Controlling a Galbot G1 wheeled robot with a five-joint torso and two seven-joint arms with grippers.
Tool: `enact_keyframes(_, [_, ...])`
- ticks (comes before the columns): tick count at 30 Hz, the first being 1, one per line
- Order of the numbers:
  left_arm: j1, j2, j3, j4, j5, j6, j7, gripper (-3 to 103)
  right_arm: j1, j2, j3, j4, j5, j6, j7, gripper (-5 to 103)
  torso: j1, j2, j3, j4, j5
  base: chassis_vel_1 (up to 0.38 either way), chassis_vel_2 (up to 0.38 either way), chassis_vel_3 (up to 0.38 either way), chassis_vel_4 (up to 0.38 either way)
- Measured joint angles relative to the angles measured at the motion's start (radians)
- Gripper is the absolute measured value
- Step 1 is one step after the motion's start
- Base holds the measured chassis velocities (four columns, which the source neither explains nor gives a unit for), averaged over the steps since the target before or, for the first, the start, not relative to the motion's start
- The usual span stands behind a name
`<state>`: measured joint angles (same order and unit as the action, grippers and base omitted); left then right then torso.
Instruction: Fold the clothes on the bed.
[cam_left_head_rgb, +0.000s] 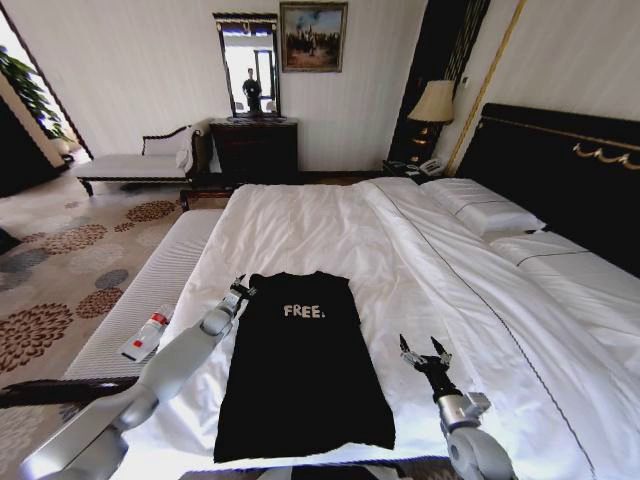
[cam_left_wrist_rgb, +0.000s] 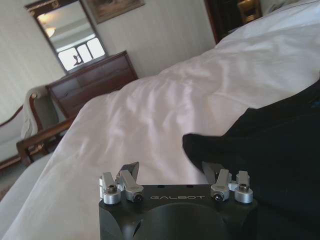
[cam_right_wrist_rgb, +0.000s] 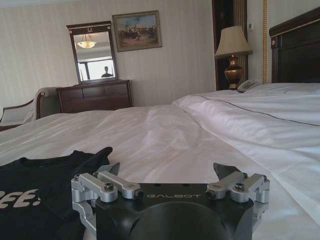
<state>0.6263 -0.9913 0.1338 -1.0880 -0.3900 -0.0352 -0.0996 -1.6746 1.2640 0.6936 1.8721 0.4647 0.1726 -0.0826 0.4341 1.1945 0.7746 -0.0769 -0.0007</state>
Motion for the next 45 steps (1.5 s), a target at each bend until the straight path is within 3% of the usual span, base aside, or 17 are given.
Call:
enact_keyframes(3, [0.038, 0.007, -0.039, -0.015, -0.058, 0.015, 0.001, 79, -0.005, 0.000, 0.002, 0.002, -0.005, 0.004, -0.001, 100, 0.000, 0.000, 0.000, 0.0000, -0.0003, 0.000, 0.000, 0.000, 0.000])
enact_keyframes(4, [0.090, 0.016, -0.085, -0.042, -0.144, 0.047, 0.002, 85, -0.011, 0.000, 0.002, 0.002, -0.010, 0.008, -0.004, 100, 0.000, 0.000, 0.000, 0.0001, 0.0000, 0.000, 0.000, 0.000, 0.000])
enact_keyframes(5, [0.090, 0.016, -0.085, -0.042, -0.144, 0.047, 0.002, 85, -0.011, 0.000, 0.002, 0.002, -0.010, 0.008, -0.004, 100, 0.000, 0.000, 0.000, 0.0001, 0.0000, 0.000, 0.000, 0.000, 0.000])
enact_keyframes(9, [0.153, 0.018, -0.141, -0.082, -0.298, 0.067, 0.022, 100, -0.013, -0.001, -0.003, -0.003, -0.013, 0.009, -0.006, 100, 0.000, 0.000, 0.000, 0.0003, 0.0000, 0.000, 0.000, 0.000, 0.000])
enact_keyframes(13, [0.146, 0.005, -0.149, -0.093, -0.373, 0.072, 0.033, 103, -0.008, -0.001, -0.010, -0.004, -0.013, 0.007, -0.005, 100, 0.000, 0.000, 0.000, 0.0001, -0.0002, 0.000, 0.000, 0.000, 0.000])
enact_keyframes(15, [0.105, -0.017, -0.144, -0.089, -0.431, 0.091, 0.033, 100, -0.006, -0.001, -0.012, 0.000, -0.013, 0.002, -0.002, 100, 0.000, 0.000, 0.000, 0.0000, 0.0004, 0.000, 0.000, 0.000, 0.000])
enact_keyframes(21, [-0.015, -0.085, -0.109, 0.018, -0.453, 0.113, 0.026, 97, -0.024, -0.005, 0.012, 0.007, -0.011, 0.000, 0.000, 100, 0.000, 0.000, 0.000, -0.0003, 0.0002, 0.000, 0.000, 0.000, 0.000])
enact_keyframes(35, [-0.177, -0.177, -0.037, 0.224, -0.486, 0.130, 0.042, 94, -0.023, -0.016, 0.025, 0.009, 0.005, -0.006, 0.003, 100, 0.000, 0.000, 0.000, 0.0000, 0.0003, 0.000, 0.000, 0.000, 0.000])
enact_keyframes(42, [-0.229, -0.233, -0.002, 0.292, -0.482, 0.156, 0.048, 72, -0.021, -0.026, 0.035, 0.013, 0.016, -0.010, 0.004, 100, 0.000, 0.000, 0.000, -0.0003, 0.0001, 0.000, 0.000, 0.000, 0.000])
enact_keyframes(44, [-0.237, -0.244, 0.006, 0.302, -0.476, 0.166, 0.041, 61, -0.017, -0.029, 0.036, 0.012, 0.019, -0.010, 0.004, 100, 0.000, 0.000, 0.000, -0.0001, 0.0001, 0.000, 0.000, 0.000, 0.000])
enact_keyframes(45, [-0.237, -0.244, 0.006, 0.302, -0.476, 0.166, 0.041, 61, -0.017, -0.029, 0.036, 0.012, 0.019, -0.010, 0.004, 100, 0.000, 0.000, 0.000, -0.0001, 0.0001, 0.000, 0.000, 0.000, 0.000])
